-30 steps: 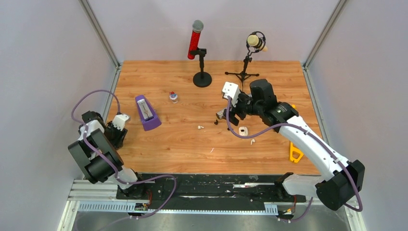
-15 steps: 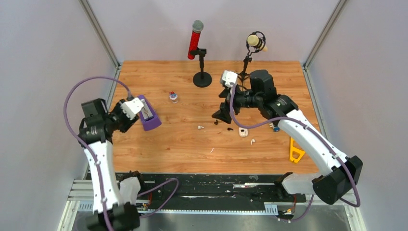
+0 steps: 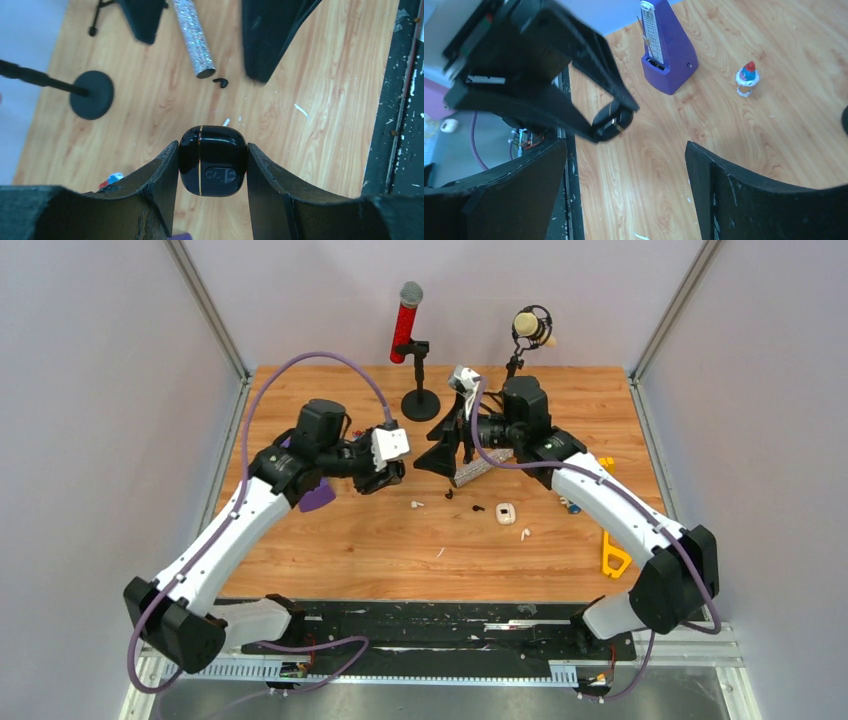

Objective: Insert the wireless bluetooth earbuds into the charging case
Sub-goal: Pass from the left arm to the right

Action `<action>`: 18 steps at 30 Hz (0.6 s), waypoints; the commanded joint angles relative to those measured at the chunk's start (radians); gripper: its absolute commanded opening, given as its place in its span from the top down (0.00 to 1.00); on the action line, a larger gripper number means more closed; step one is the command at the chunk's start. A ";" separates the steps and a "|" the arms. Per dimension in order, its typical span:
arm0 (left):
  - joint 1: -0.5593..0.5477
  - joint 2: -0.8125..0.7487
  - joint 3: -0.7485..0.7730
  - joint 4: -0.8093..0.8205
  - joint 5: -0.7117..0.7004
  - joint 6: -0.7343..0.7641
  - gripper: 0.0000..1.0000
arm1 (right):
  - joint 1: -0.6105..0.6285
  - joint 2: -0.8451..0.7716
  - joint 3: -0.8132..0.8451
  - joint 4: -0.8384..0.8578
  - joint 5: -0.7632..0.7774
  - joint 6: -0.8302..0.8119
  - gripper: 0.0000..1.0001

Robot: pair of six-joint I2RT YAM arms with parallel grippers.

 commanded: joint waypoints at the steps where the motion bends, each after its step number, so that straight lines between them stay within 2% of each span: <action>1: -0.084 0.033 0.071 0.047 -0.044 -0.072 0.76 | -0.008 0.053 -0.008 0.147 -0.012 0.193 0.11; 8: -0.112 0.027 0.054 0.102 -0.053 -0.117 0.76 | -0.013 0.078 -0.053 0.171 0.134 0.262 0.11; 11: -0.122 0.016 0.037 0.114 -0.065 -0.124 0.76 | -0.017 0.111 -0.048 0.178 0.073 0.310 0.12; 18: -0.157 0.017 0.019 0.124 -0.166 -0.086 0.76 | -0.016 0.179 -0.010 0.197 -0.101 0.462 0.21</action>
